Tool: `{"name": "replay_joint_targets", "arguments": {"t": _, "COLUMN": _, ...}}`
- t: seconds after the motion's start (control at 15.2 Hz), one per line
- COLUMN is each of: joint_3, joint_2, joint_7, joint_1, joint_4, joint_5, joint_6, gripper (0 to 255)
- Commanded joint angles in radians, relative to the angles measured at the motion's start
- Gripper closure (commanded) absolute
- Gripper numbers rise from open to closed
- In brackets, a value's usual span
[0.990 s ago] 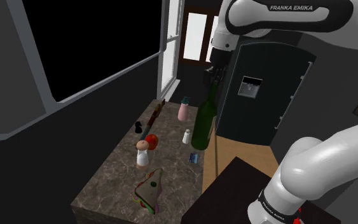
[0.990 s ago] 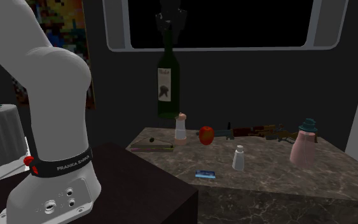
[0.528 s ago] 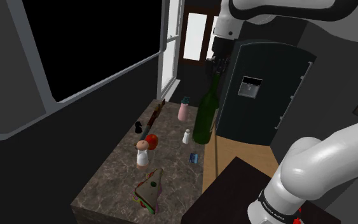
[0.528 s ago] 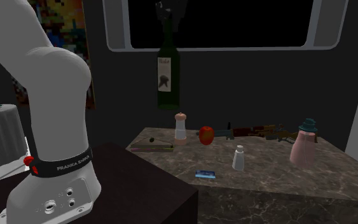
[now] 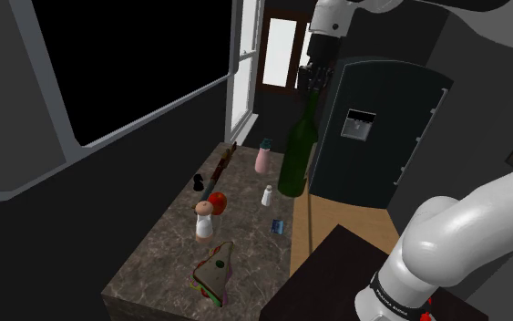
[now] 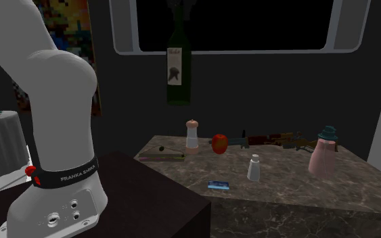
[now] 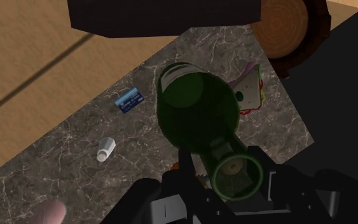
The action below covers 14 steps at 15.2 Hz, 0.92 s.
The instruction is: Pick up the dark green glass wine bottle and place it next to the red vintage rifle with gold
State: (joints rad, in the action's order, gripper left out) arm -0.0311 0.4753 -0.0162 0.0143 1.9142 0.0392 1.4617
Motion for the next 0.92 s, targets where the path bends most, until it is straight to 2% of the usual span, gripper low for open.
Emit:
{"name": "replay_joint_targets", "arguments": {"t": 0.0, "joint_3": 0.001, "joint_2": -0.008, "joint_7": 0.002, "joint_1": -0.001, "joint_4": -0.036, "joint_5": 0.001, "joint_6": -0.027, "gripper": 255}}
{"name": "replay_joint_targets", "arguments": {"t": 0.53, "joint_3": -0.001, "joint_2": -0.062, "joint_7": 0.006, "joint_1": -0.002, "joint_4": -0.197, "joint_5": 0.002, "joint_6": -0.134, "gripper": 255}}
{"name": "replay_joint_targets", "arguments": {"t": 0.86, "joint_3": -0.03, "joint_2": -0.142, "joint_7": -0.039, "joint_1": 0.009, "joint_4": -0.149, "joint_5": -0.005, "joint_6": -0.009, "gripper": 255}}
